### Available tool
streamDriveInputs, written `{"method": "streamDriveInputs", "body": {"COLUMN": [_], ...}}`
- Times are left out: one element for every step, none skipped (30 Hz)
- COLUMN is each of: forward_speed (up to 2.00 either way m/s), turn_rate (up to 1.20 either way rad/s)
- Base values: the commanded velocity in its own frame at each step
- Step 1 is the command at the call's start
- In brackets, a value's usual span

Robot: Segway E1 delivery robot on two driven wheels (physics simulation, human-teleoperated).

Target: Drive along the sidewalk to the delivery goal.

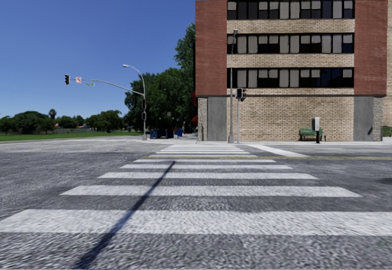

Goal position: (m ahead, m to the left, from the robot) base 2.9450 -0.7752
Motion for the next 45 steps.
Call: {"method": "streamDriveInputs", "body": {"forward_speed": [1.11, 1.11, 1.11, 1.11, 1.11, 1.11, 1.11, 1.11, 1.11, 1.11, 1.11, 1.11, 1.11, 1.11, 1.11, 1.11, 1.11, 1.11, 1.11, 1.11, 1.11, 1.11, 1.11, 1.11, 1.11, 1.11, 1.11, 1.11, 1.11, 1.11, 1.11, 1.11, 1.11, 1.11, 1.11, 1.11, 1.11, 1.11, 1.11, 1.11, 1.11, 1.11, 1.11, 1.11, 1.11], "turn_rate": [-0.49, -0.49, -0.49, -0.49, -0.49, -0.49, -0.49, -0.49, -0.48, -0.44, -0.44, -0.33, -0.22, -0.06, 0.00, 0.00, 0.00, 0.00, 0.00, 0.00, 0.00, 0.00, 0.00, 0.00, 0.00, 0.00, 0.00, 0.00, 0.00, 0.00, 0.00, 0.00, 0.00, 0.00, 0.00, 0.00, -0.06, -0.21, -0.21, -0.25, -0.27, -0.27, -0.27, -0.27, -0.27]}}
